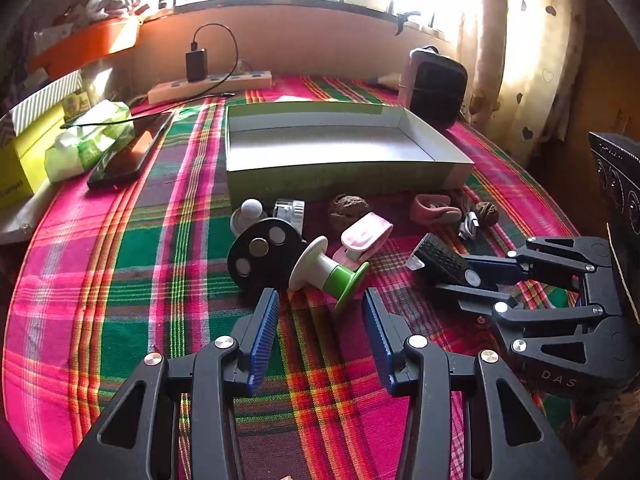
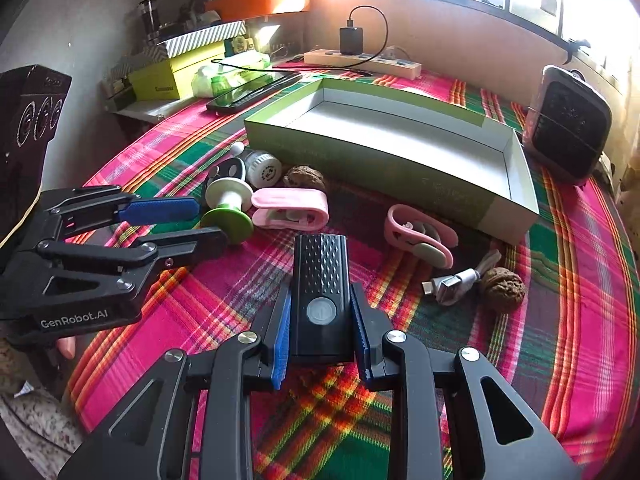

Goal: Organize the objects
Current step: 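Grasp the white-and-green spool with the left tool while the right tool holds the remote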

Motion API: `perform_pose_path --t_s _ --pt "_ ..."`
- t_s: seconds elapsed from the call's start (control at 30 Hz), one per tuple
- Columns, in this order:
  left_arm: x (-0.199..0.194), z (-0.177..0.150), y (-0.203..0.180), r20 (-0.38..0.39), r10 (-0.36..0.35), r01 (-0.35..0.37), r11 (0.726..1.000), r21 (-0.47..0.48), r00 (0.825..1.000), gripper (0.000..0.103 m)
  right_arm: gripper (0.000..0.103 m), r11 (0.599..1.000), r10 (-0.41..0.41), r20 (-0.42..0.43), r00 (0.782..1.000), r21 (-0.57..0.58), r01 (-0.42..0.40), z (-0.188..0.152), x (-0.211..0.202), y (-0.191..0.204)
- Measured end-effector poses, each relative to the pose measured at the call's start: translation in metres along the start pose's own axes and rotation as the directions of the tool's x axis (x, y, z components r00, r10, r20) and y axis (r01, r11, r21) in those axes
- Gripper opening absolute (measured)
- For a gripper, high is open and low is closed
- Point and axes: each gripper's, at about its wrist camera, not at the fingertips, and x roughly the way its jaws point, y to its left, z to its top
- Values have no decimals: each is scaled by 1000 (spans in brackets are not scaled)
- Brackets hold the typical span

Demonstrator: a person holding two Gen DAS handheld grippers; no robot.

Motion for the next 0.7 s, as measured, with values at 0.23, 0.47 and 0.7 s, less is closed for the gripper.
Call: perform_pose_path --t_s 0.23,0.47,0.7 --pt "10 13 -1 0 -18 18 999 45 1000 42 28 1000 -3 0 1000 21 3 -6 -5 -2" --pt "16 16 -3 -25 -59 60 998 35 998 42 28 1000 -9 1 1000 27 9 -7 -5 -2" --pt "23 18 -5 -60 -74 74 997 4 995 41 28 999 -15 2 1000 36 15 -8 -6 -4"
